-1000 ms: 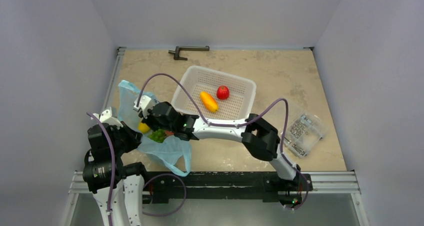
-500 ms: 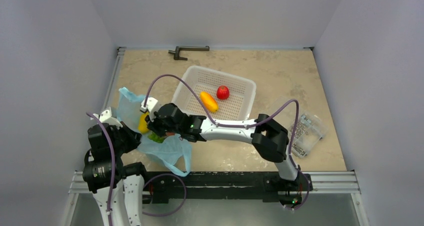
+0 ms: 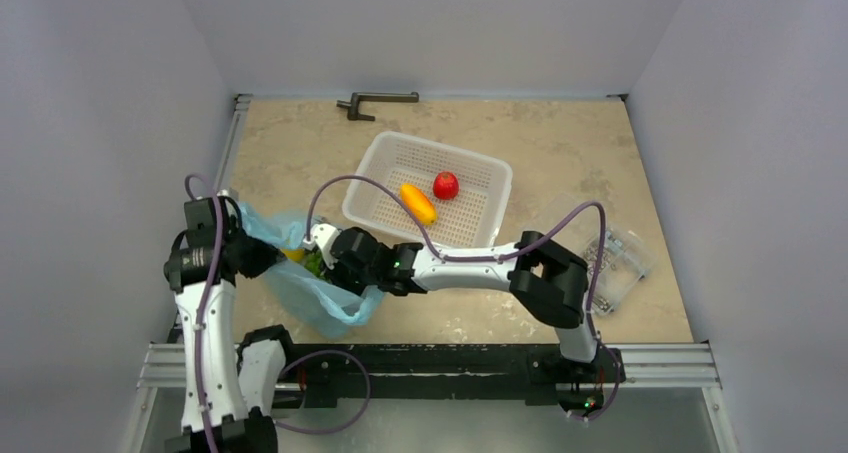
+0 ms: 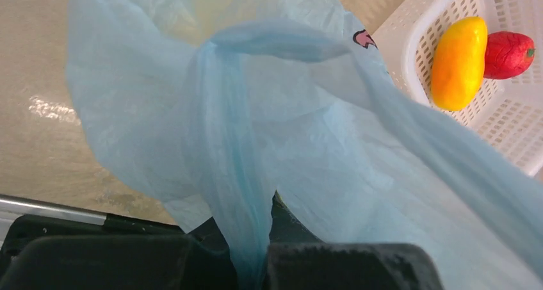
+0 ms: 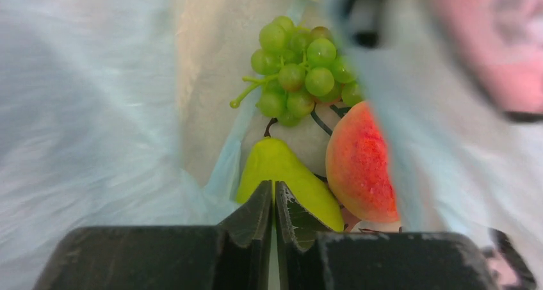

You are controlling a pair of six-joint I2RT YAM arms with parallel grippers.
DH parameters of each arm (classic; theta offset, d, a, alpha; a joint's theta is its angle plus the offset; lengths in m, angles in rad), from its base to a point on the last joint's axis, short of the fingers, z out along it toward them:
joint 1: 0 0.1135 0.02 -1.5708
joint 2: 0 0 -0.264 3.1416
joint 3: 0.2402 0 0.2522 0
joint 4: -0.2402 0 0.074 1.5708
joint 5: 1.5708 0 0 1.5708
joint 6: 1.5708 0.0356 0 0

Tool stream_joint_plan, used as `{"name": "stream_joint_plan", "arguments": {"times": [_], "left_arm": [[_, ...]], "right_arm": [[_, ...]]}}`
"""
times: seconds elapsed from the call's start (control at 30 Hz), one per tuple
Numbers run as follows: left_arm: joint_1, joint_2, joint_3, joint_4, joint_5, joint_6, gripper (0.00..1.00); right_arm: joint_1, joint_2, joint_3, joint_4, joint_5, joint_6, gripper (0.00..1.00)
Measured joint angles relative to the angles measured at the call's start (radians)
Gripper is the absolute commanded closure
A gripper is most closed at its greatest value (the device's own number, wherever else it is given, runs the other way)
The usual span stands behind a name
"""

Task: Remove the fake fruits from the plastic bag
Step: Adjust the plastic bag at the center of the board.

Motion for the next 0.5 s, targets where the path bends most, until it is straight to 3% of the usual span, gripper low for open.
{"name": "stream_joint_plan", "arguments": {"times": [0.17, 0.3, 0.5], "left_arm": [[0.0, 0.2, 0.019, 0.089, 0.038, -0.026, 1.0], [0.0, 0.365, 0.125, 0.106, 0.016, -0.018, 1.0], [0.0, 0.399, 0.271, 0.148, 0.004, -0.005, 1.0]], "right_arm": [[0.0, 0.04, 0.108, -0.091, 0.0, 0.005, 1.0], [0.0, 0.133, 0.21, -0.111, 0.021, 0.006, 1.0], [-0.002, 0.284, 0.394, -0.157, 0.107, -0.02, 1.0]]}}
